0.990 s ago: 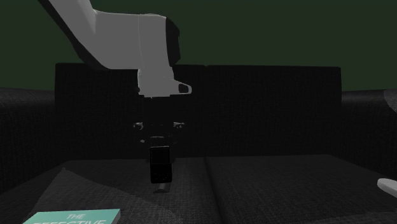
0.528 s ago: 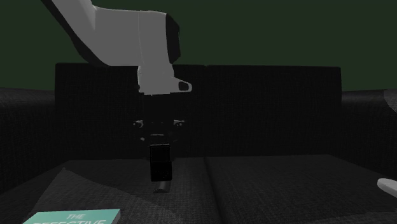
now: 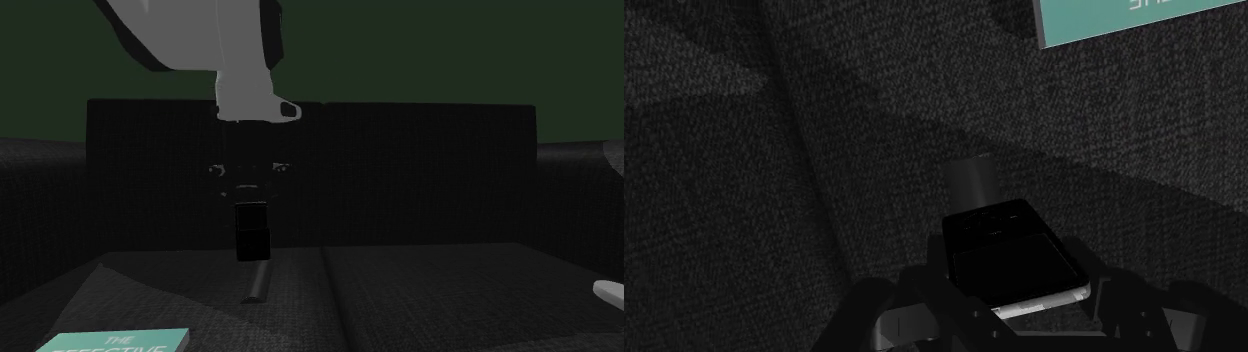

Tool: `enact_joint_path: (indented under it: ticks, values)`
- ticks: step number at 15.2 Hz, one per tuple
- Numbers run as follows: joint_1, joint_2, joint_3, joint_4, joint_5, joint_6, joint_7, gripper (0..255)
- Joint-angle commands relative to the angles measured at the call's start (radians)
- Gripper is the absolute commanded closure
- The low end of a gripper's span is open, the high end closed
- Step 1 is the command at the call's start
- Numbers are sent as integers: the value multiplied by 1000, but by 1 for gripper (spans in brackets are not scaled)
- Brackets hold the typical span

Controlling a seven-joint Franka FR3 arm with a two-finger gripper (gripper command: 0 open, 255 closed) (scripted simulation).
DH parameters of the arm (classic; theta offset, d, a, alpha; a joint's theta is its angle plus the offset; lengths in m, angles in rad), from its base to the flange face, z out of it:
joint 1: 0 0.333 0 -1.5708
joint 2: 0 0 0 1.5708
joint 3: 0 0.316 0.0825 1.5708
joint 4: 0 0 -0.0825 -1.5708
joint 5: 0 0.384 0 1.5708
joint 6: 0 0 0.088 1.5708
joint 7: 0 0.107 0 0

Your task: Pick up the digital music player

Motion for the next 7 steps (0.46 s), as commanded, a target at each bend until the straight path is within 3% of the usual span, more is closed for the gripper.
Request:
enact_joint_path:
  ticks: [1, 5, 7]
  values:
    - [4, 8, 0, 39, -1, -32, -1, 255]
    - [15, 41, -1, 149, -8, -108, -5, 255]
    - [16, 43, -1, 153, -8, -111, -5, 255]
